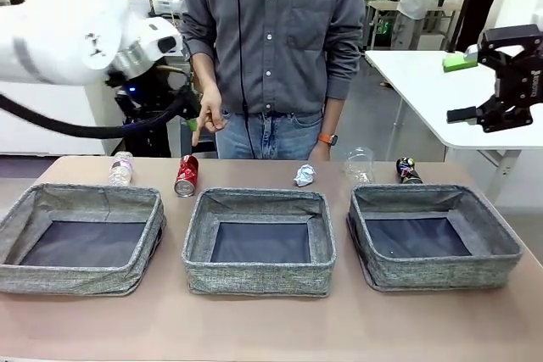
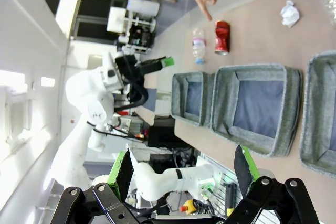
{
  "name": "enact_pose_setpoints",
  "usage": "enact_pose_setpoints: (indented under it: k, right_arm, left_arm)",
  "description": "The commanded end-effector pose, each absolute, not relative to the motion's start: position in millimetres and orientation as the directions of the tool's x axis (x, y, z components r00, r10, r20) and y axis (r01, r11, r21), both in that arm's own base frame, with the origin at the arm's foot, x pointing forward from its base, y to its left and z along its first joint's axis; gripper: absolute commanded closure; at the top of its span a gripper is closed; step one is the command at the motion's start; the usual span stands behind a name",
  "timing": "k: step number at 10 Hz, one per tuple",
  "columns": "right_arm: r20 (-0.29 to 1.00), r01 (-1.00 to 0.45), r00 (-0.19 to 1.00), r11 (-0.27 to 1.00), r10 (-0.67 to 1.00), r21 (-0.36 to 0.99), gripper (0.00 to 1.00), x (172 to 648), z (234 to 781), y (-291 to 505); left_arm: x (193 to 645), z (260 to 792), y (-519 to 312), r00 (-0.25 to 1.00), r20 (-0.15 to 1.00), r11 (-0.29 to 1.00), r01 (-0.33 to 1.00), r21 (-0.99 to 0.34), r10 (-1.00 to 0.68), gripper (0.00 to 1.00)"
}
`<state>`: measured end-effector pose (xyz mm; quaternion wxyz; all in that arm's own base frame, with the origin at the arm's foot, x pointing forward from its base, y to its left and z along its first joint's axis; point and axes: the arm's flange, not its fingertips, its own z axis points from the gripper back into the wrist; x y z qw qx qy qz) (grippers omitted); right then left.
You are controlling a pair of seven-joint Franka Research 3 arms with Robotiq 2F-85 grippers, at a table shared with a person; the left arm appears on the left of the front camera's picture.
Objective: Sort the waste into the appropriate baskets.
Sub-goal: Pick up the waste item pointed out by the person.
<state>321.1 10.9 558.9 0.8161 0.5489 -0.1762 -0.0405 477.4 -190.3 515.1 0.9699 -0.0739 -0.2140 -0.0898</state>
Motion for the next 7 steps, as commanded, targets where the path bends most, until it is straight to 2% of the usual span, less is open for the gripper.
enact_pose_setpoints:
  k: [1,3,7]
  right_arm:
    - [0.271,-0.162,0.928,0.377,-0.256,0.912,0.0,325,559,12]
    - [0.271,-0.162,0.928,0.377,-0.256,0.912,0.0,325,559,12]
    - [0.271,-0.162,0.928,0.377,-0.256,0.912,0.0,325,559,12]
  left_arm:
    - [519,517,-187,0.932,0.363,0.988,0.078,-0.136,-0.023,0.0]
    - [555,491,-181,0.962,0.268,0.991,-0.014,-0.132,0.05,0.0]
    - [592,435,-175,0.983,0.163,0.986,-0.056,-0.157,0.082,0.0]
